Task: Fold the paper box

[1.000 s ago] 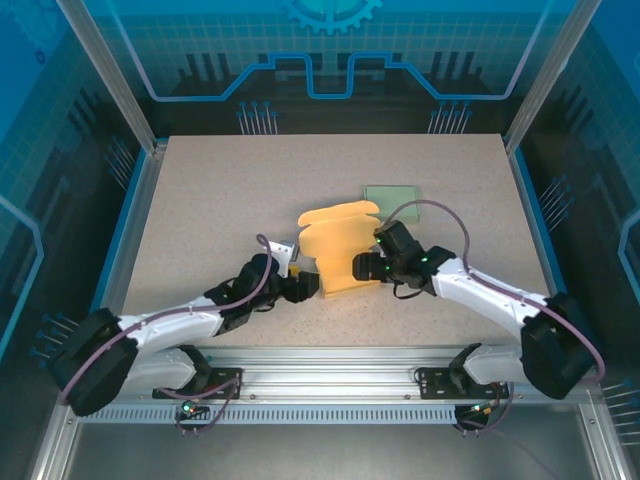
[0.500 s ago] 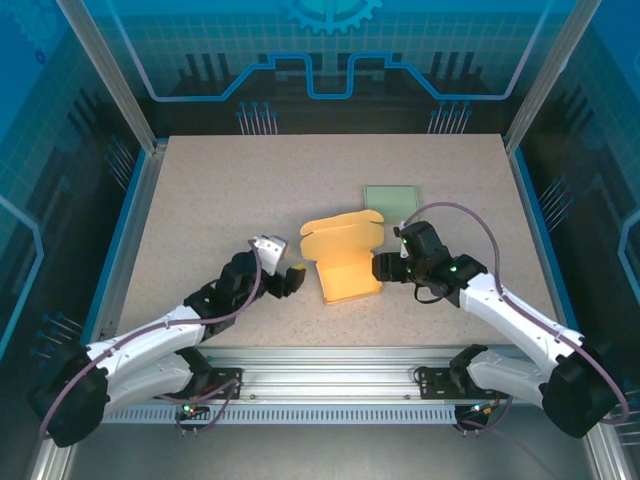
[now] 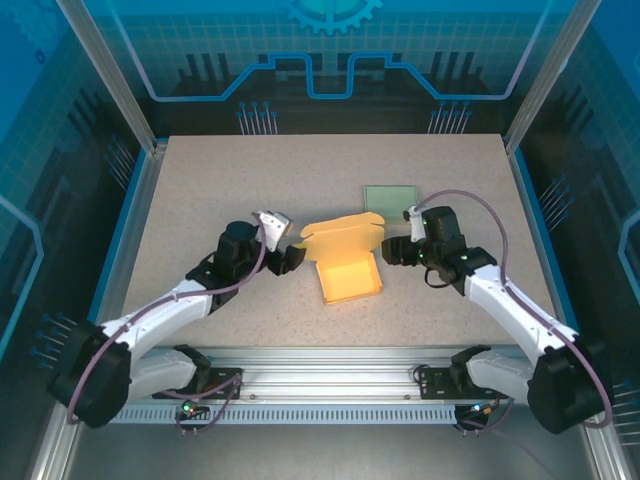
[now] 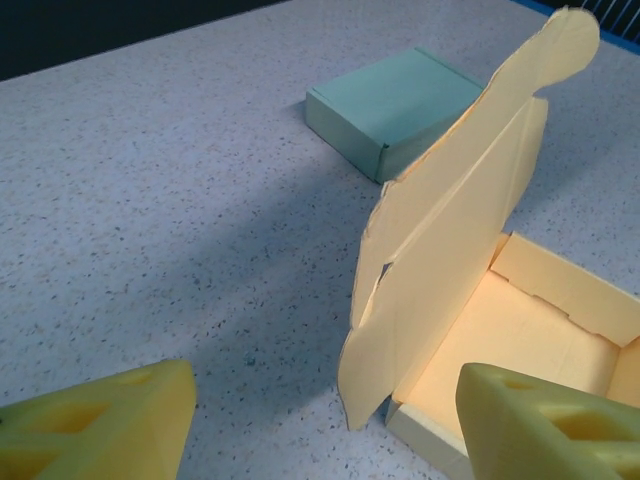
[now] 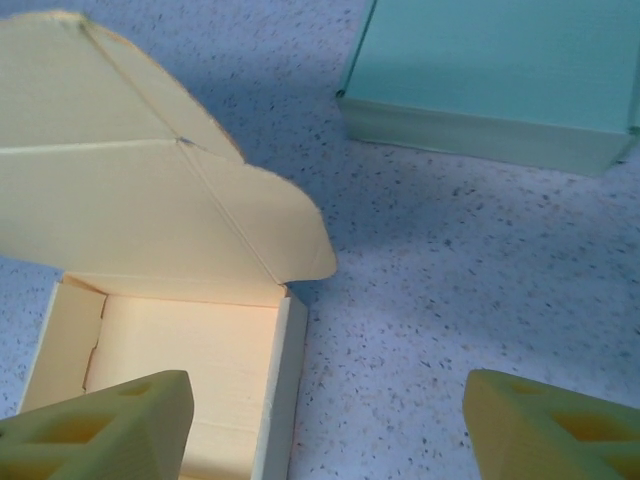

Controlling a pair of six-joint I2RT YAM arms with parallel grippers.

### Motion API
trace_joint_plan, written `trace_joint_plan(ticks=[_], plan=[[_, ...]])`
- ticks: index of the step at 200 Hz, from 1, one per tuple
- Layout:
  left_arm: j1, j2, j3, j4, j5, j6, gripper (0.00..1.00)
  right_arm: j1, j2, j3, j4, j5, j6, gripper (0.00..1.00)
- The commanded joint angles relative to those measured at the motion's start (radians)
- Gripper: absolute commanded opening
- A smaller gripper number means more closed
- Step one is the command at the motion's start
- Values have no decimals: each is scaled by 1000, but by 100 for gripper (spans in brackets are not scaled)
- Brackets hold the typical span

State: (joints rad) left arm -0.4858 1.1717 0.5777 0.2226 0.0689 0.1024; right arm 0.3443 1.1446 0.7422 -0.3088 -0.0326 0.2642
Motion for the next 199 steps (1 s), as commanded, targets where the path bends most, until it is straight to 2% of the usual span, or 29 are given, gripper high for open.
trace_joint_plan(ticks=[1,45,74,95,152,199], plan=[[11,66,46,-1,45,44,70,-20,76,61,67,-88,-103,71],[10,149,107,-6,62,62,64,-39,224,129,114,-163,-146,67],[11,169,130,-27,69,72,54,-41,278,173,135,-216,-152,65],[10,186,144,-45,76,75,48,-37,295,190,137,-233,-148,62],[9,209,166,-73,90,72,47,-23,297,193,131,-240,-147,58],[0,211,179,-99,109,66,36,-4,293,186,128,-226,-145,55]])
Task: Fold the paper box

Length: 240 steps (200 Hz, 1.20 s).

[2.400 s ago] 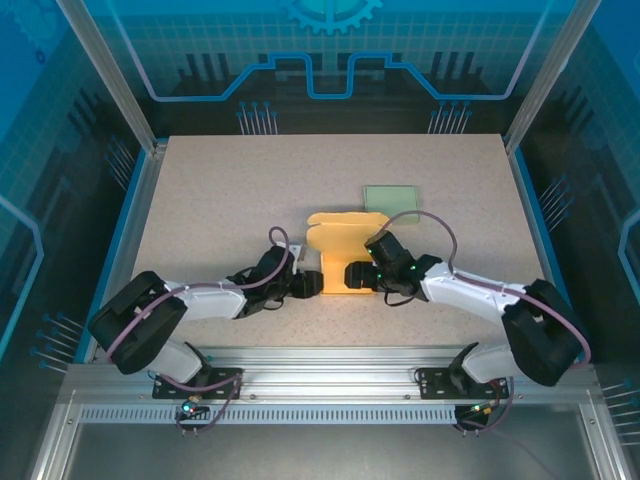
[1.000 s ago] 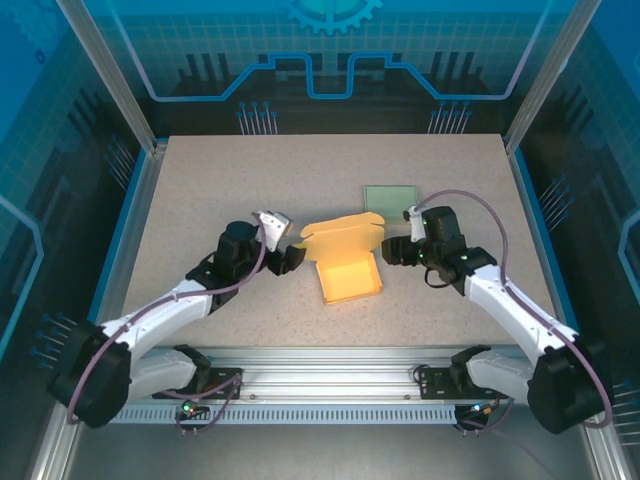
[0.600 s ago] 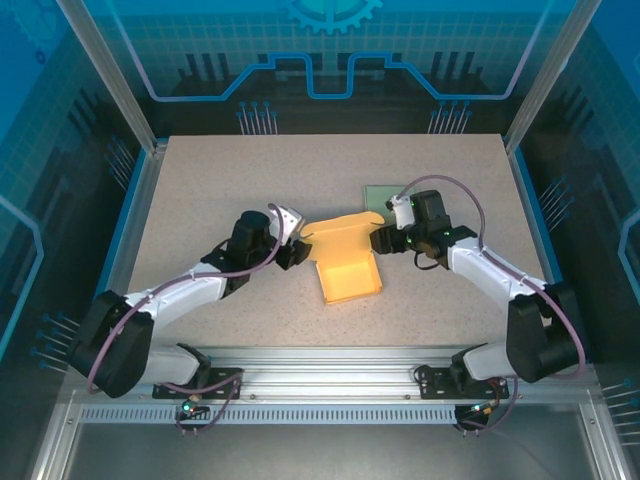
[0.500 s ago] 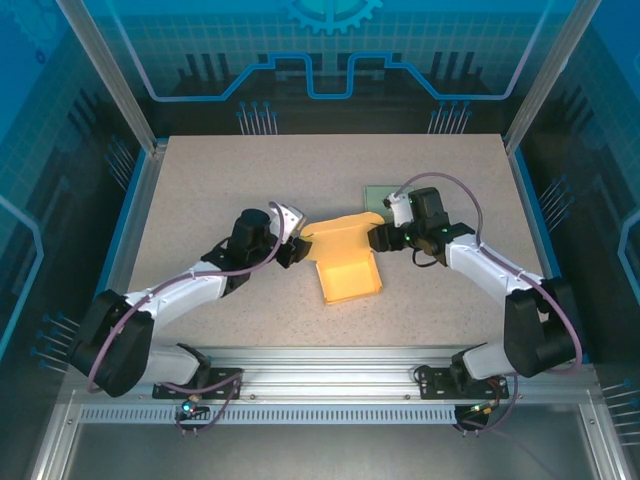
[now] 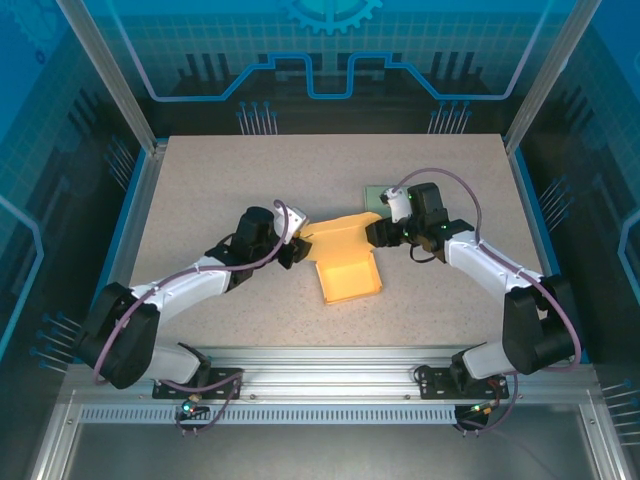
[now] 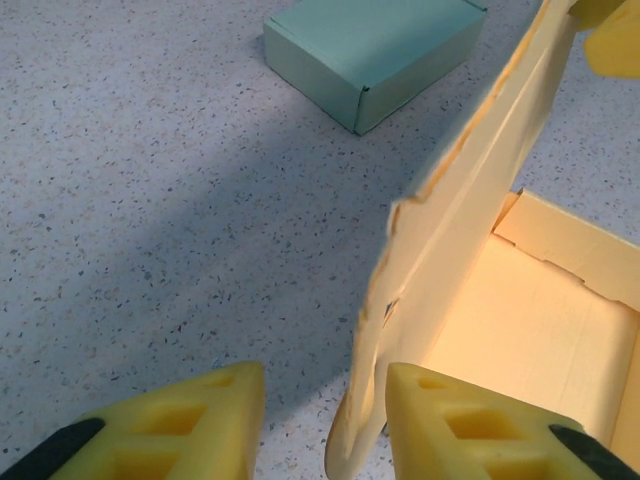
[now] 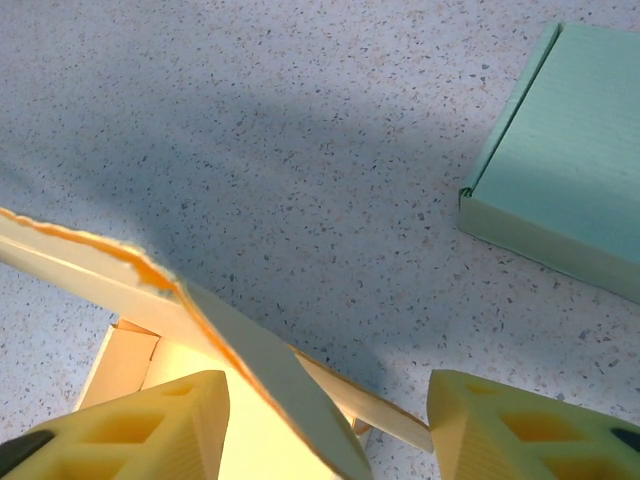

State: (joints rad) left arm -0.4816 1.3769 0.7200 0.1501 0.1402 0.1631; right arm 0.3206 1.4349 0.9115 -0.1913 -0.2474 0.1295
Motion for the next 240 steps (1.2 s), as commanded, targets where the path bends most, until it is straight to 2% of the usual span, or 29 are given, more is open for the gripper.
trace_joint_plan(ticks=[1,15,43,69,90,137,183,210,228,240], plan=[[-3,6,37,-27,37,6,36,21,3,17,10,-10,-10,55],[-13,14,43,-38,35,4,35,27,2,14,12,-2,-11,51],[-34,27,51,-47,16,-3,22,35,3,10,6,12,-10,45],[-62,34,68,-83,-36,3,21,42,-5,1,7,28,-10,40],[-77,34,80,-110,-81,4,13,45,-16,-8,9,35,-7,35],[-103,12,84,-105,-142,-2,3,62,-47,-26,19,54,2,26],[-114,27,115,-51,-172,-34,4,108,-72,-59,50,91,21,20],[-125,24,133,-29,-170,-64,9,160,-82,-73,69,197,38,19],[-126,16,129,-32,-173,-65,15,173,-104,-95,84,262,57,19],[-126,11,117,-33,-184,-50,22,173,-129,-106,84,272,57,20]])
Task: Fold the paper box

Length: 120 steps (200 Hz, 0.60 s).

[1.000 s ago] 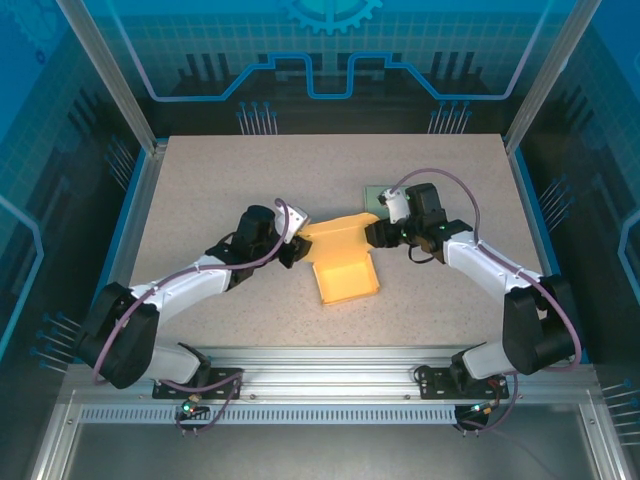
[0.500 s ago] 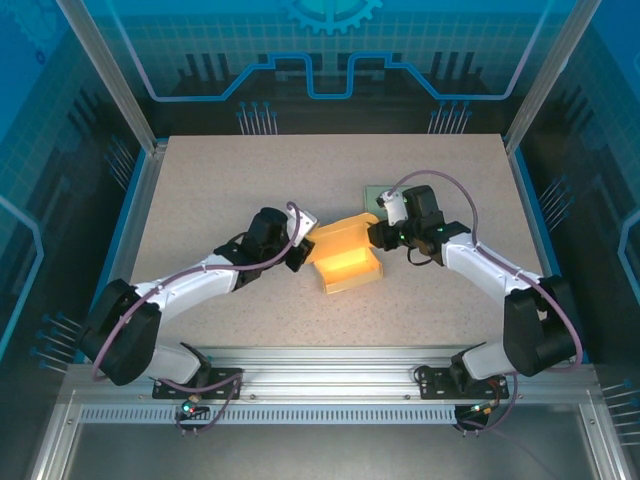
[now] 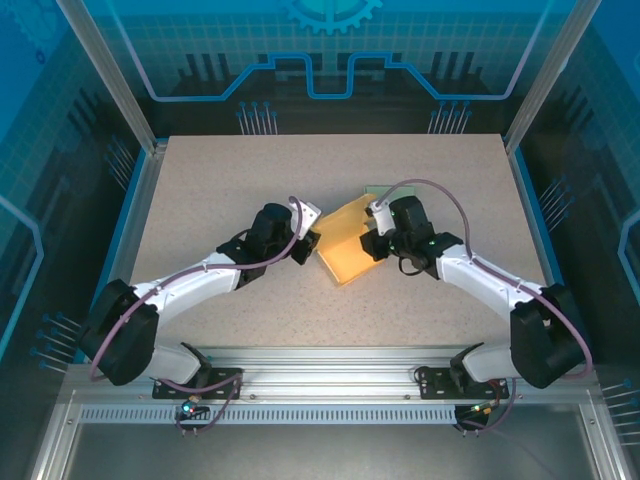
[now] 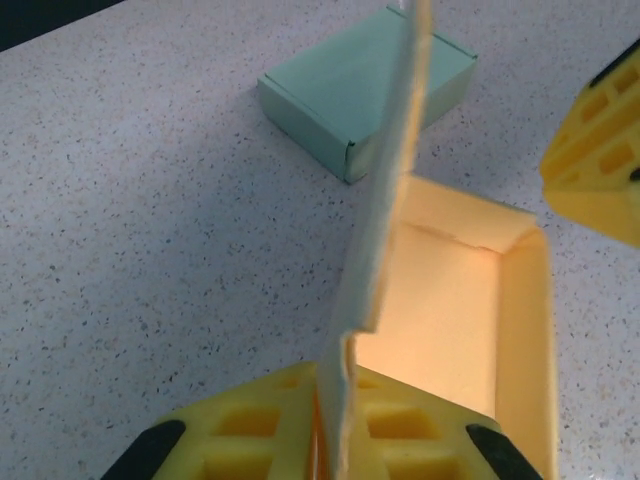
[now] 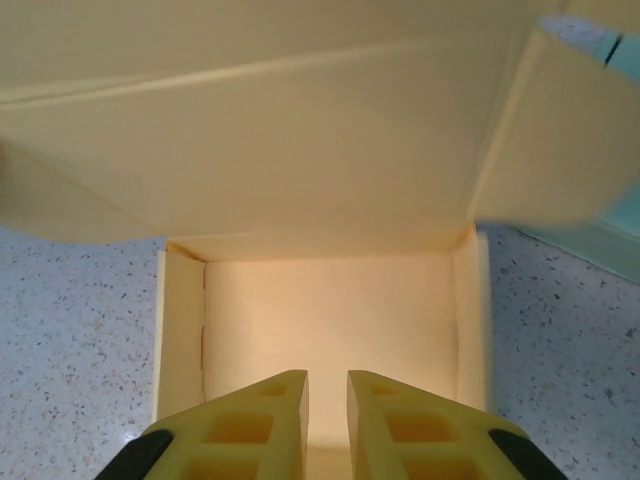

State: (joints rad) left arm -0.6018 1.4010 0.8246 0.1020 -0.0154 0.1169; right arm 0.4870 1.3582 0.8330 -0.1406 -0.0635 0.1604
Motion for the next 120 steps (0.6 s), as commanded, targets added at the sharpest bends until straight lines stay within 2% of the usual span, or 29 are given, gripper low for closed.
trace_joint_plan(ticks=[1,38,52,61,92,120], plan=[[-6,-13,11,15,-29,-2,23,6,-53,-28,33,89,26,21],[-4,-10,-8,-9,-48,47,40,-7,-118,-24,-15,105,7,24],[-3,-13,-7,-25,-72,39,44,-11,-140,-30,-23,106,6,25],[-1,-20,-9,-40,-85,24,45,-14,-156,-33,-28,108,4,26],[-1,-85,-58,-63,-111,-76,60,-21,-202,-52,-36,115,6,30],[-4,-137,-133,-31,-113,-179,61,-27,-236,-64,-37,126,10,36]])
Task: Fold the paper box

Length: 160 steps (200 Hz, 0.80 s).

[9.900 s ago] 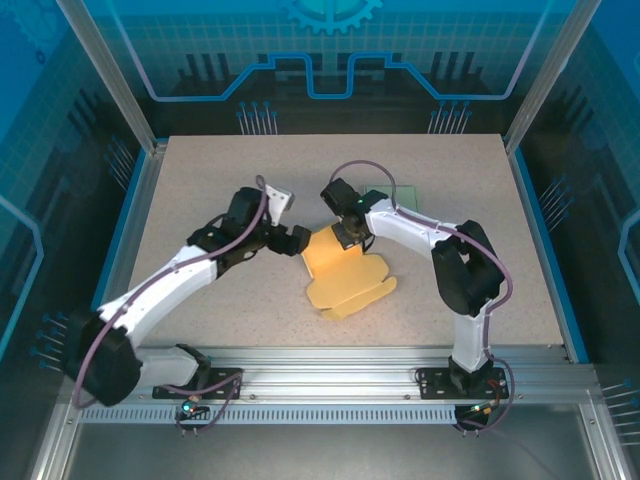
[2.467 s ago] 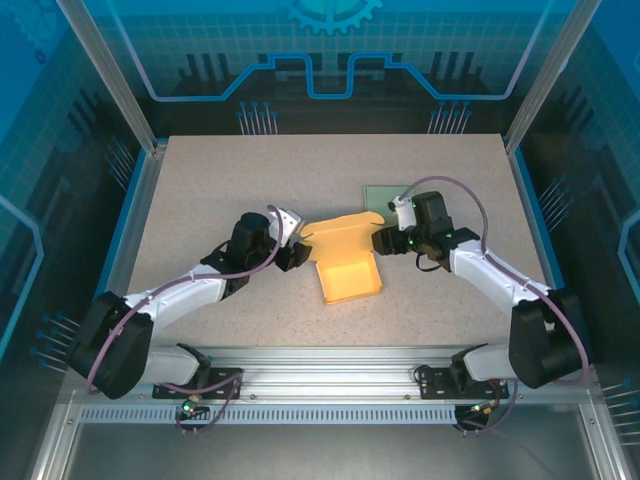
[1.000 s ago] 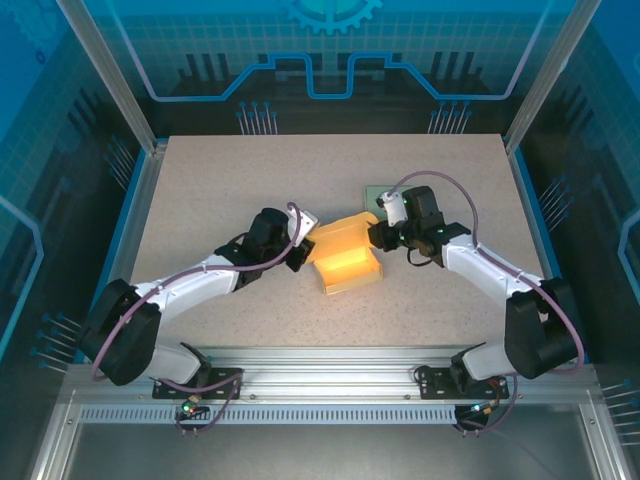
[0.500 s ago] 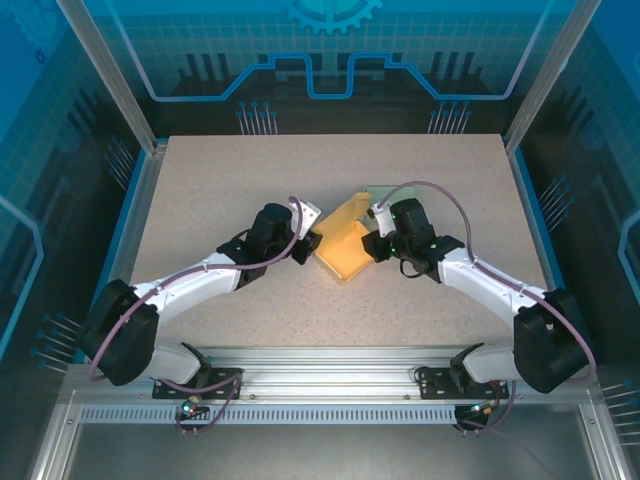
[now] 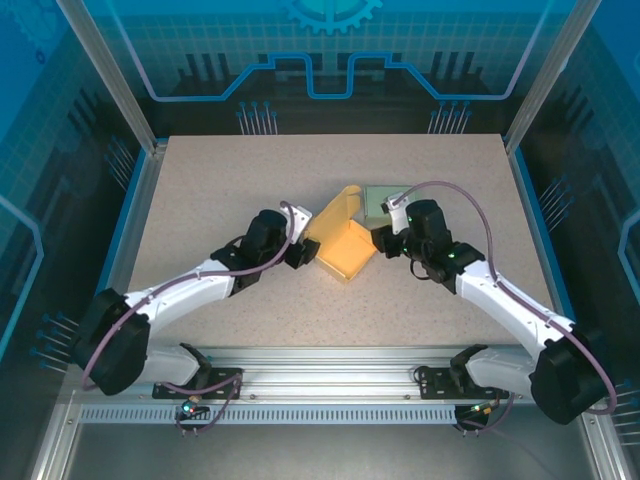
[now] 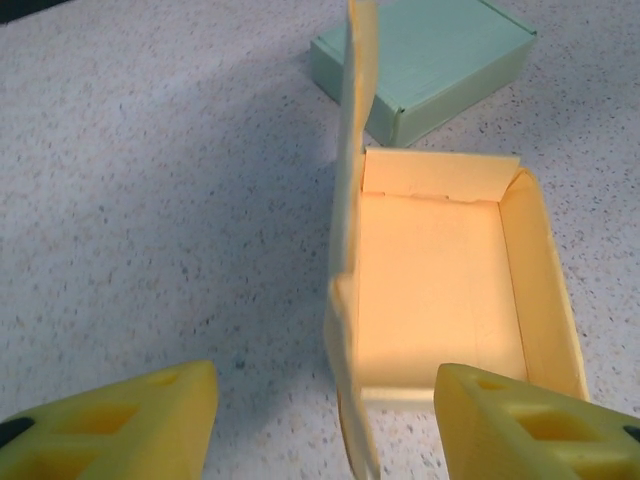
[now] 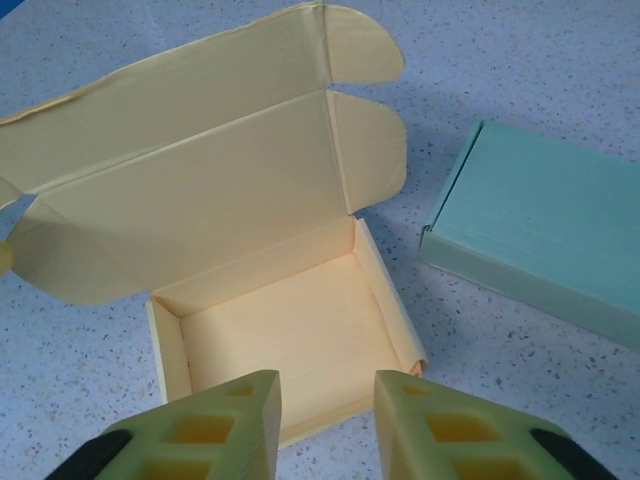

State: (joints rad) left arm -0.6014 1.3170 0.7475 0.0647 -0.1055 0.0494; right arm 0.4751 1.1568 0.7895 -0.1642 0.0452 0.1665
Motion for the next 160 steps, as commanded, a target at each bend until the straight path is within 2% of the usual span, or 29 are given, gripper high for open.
trace_joint_plan(ticks=[1,16,41,56,71,87,104,125,134,160], plan=[[-4,-54,-58,9,-23,-113,61,-16,-35,-21,-14,18,4,37],[-9,-51,-85,39,-24,-140,60,-17,-48,-21,-15,18,7,42],[-19,-15,-90,87,-22,-153,52,-18,-68,-24,-18,18,15,57],[-30,12,-81,112,-20,-147,51,-18,-79,-26,-21,21,19,62],[-36,40,-66,125,-26,-142,49,-18,-90,-28,-24,28,21,63],[-36,69,-45,130,-38,-134,42,-18,-97,-30,-24,30,21,64],[-37,90,-29,128,-49,-126,30,-19,-101,-30,-29,34,19,64],[-38,100,-23,134,-52,-99,7,-23,-103,-27,-32,38,20,65],[-36,99,-19,137,-54,-70,0,-24,-99,-26,-36,38,16,65],[-36,88,-34,190,-29,92,0,-36,-88,-28,-34,40,14,64]])
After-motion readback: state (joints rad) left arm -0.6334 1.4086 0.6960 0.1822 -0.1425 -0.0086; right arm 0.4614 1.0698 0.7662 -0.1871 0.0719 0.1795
